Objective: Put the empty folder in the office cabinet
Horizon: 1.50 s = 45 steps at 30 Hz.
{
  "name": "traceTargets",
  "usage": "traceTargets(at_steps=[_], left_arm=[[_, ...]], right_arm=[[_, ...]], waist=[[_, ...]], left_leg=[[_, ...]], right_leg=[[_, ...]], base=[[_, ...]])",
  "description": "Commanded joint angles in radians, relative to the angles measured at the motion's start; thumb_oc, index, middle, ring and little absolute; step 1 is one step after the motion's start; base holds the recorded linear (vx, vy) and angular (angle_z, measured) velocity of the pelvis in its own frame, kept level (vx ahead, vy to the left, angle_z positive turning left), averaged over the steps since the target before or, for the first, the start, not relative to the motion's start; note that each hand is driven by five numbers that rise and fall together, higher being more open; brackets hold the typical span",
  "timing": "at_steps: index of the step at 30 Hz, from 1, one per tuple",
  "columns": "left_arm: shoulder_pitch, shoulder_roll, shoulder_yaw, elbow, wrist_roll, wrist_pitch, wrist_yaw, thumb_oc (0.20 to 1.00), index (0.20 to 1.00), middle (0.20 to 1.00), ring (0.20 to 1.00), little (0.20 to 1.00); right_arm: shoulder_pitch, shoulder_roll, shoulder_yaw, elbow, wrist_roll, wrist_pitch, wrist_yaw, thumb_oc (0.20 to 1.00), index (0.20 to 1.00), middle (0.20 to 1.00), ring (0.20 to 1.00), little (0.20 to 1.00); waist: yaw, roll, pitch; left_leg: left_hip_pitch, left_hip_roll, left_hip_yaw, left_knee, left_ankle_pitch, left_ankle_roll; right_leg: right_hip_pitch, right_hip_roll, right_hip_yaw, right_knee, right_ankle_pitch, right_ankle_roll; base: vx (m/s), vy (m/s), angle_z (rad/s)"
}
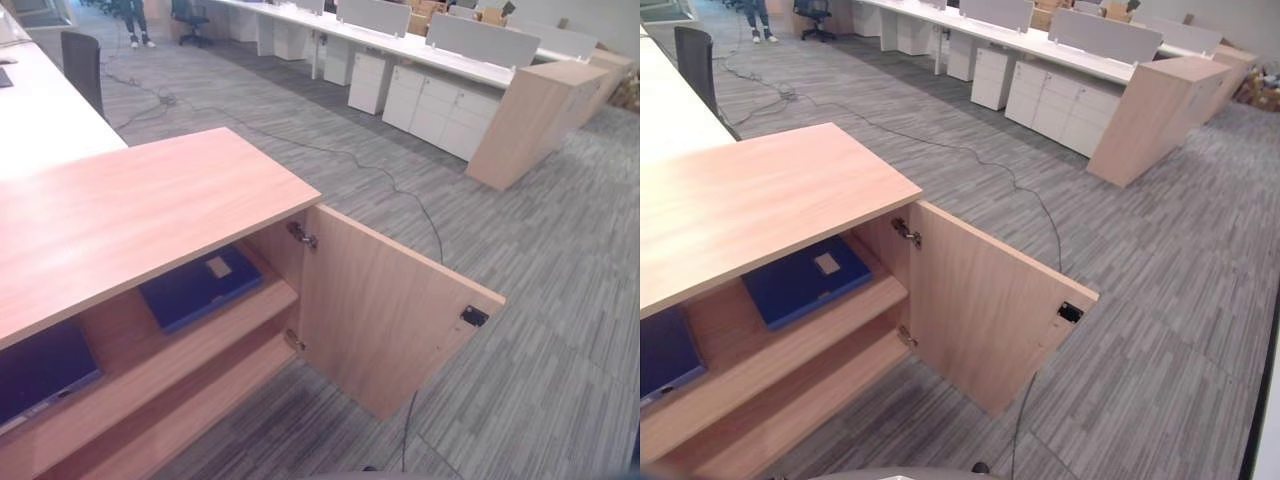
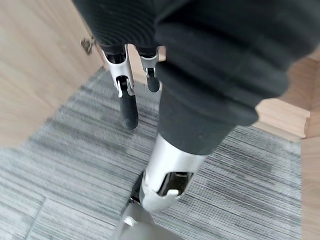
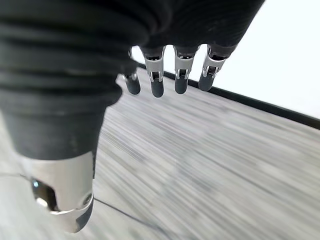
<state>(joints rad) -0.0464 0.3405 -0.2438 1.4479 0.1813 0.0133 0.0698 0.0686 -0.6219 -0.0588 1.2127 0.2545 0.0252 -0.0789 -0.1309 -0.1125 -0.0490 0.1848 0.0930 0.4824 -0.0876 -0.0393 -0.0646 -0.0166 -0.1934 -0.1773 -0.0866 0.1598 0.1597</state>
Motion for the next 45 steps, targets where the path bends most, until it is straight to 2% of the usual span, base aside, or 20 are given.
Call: traceTargets(at_steps=[1, 2, 3, 4, 7, 13, 28, 38, 45], left_arm=[[-0.048, -0.055, 0.020, 0.016, 0.007, -0.004, -0.006, 1.000, 1.000, 1.000, 1.000, 1.000], [-0.030, -0.085, 0.039, 0.000, 0.005, 0.001, -0.003, 1.000, 1.000, 1.000, 1.000, 1.000], [-0.003, -0.102, 0.060, -0.015, 0.006, 0.000, 0.002, 1.000, 1.000, 1.000, 1.000, 1.000], [0.011, -0.109, 0.072, -0.023, 0.010, 0.002, 0.005, 1.000, 1.000, 1.000, 1.000, 1.000], [0.015, -0.127, 0.058, -0.045, 0.020, -0.005, 0.011, 1.000, 1.000, 1.000, 1.000, 1.000], [0.022, -0.140, 0.032, -0.080, 0.023, -0.011, 0.002, 1.000, 1.000, 1.000, 1.000, 1.000], [0.057, -0.138, 0.020, -0.081, 0.025, -0.019, 0.001, 1.000, 1.000, 1.000, 1.000, 1.000], [0.057, -0.127, 0.018, -0.080, 0.014, -0.022, 0.010, 1.000, 1.000, 1.000, 1.000, 1.000], [0.076, -0.122, 0.025, -0.065, 0.014, -0.022, 0.011, 1.000, 1.000, 1.000, 1.000, 1.000]], right_arm=[[-0.085, -0.087, 0.011, -0.295, -0.084, -0.049, -0.092, 1.000, 1.000, 1.000, 1.000, 1.000], [-0.037, -0.008, 0.019, -0.494, -0.144, -0.049, -0.115, 1.000, 1.000, 1.000, 1.000, 1.000], [0.031, 0.054, 0.011, -0.607, -0.199, -0.041, -0.122, 1.000, 1.000, 1.000, 1.000, 1.000], [0.080, 0.080, -0.007, -0.685, -0.231, -0.038, -0.120, 1.000, 1.000, 1.000, 1.000, 1.000], [0.100, 0.103, -0.031, -0.773, -0.231, -0.069, -0.140, 1.000, 1.000, 1.000, 1.000, 1.000], [0.107, 0.102, -0.025, -0.907, -0.233, -0.102, -0.118, 1.000, 1.000, 1.000, 1.000, 1.000], [-0.001, 0.074, -0.005, -0.936, -0.177, -0.139, -0.134, 1.000, 1.000, 1.000, 1.000, 1.000], [-0.063, -0.005, -0.073, -0.869, -0.152, -0.131, -0.183, 1.000, 1.000, 1.000, 1.000, 1.000], [-0.117, -0.029, -0.061, -0.856, -0.125, -0.138, -0.182, 1.000, 1.000, 1.000, 1.000, 1.000]], waist=[[-0.019, 0.001, -0.002], [-0.025, 0.012, 0.002], [-0.027, 0.023, 0.006], [-0.026, 0.032, 0.006], [-0.018, 0.048, 0.009], [0.002, 0.055, 0.021], [0.050, 0.059, 0.041], [0.068, 0.061, 0.042], [0.080, 0.067, 0.047]], left_leg=[[-0.044, -0.016, -0.102, 0.004, -0.033, 0.047], [-0.042, -0.016, -0.099, 0.005, -0.035, 0.049], [-0.041, -0.018, -0.101, 0.006, -0.037, 0.051], [-0.040, -0.019, -0.104, 0.007, -0.039, 0.051], [-0.039, -0.020, -0.116, 0.008, -0.036, 0.048], [-0.045, -0.016, -0.133, 0.007, -0.025, 0.040], [-0.055, -0.016, -0.173, 0.004, -0.009, 0.031], [-0.070, -0.021, -0.199, 0.001, 0.001, 0.029], [-0.078, -0.026, -0.209, 0.000, 0.003, 0.030]], right_leg=[[0.008, 0.058, -0.004, 0.014, -0.080, 0.008], [0.009, 0.059, -0.002, 0.014, -0.080, 0.008], [0.014, 0.062, -0.002, 0.014, -0.088, 0.006], [0.021, 0.064, -0.005, 0.013, -0.096, 0.003], [0.034, 0.069, -0.017, 0.015, -0.112, -0.005], [0.045, 0.071, -0.036, 0.010, -0.122, -0.011], [0.065, 0.074, -0.074, 0.007, -0.132, -0.021], [0.064, 0.070, -0.091, 0.005, -0.131, -0.024], [0.061, 0.066, -0.099, 0.003, -0.128, -0.024]], base=[[-0.01, 0.028, -0.07], [0.00, 0.053, -0.06], [0.01, 0.047, -0.10], [0.01, 0.040, -0.12], [0.00, 0.005, 0.01], [-0.01, -0.005, 0.08], [-0.01, -0.007, 0.11], [-0.01, -0.016, 0.10], [-0.01, -0.003, 0.06]])
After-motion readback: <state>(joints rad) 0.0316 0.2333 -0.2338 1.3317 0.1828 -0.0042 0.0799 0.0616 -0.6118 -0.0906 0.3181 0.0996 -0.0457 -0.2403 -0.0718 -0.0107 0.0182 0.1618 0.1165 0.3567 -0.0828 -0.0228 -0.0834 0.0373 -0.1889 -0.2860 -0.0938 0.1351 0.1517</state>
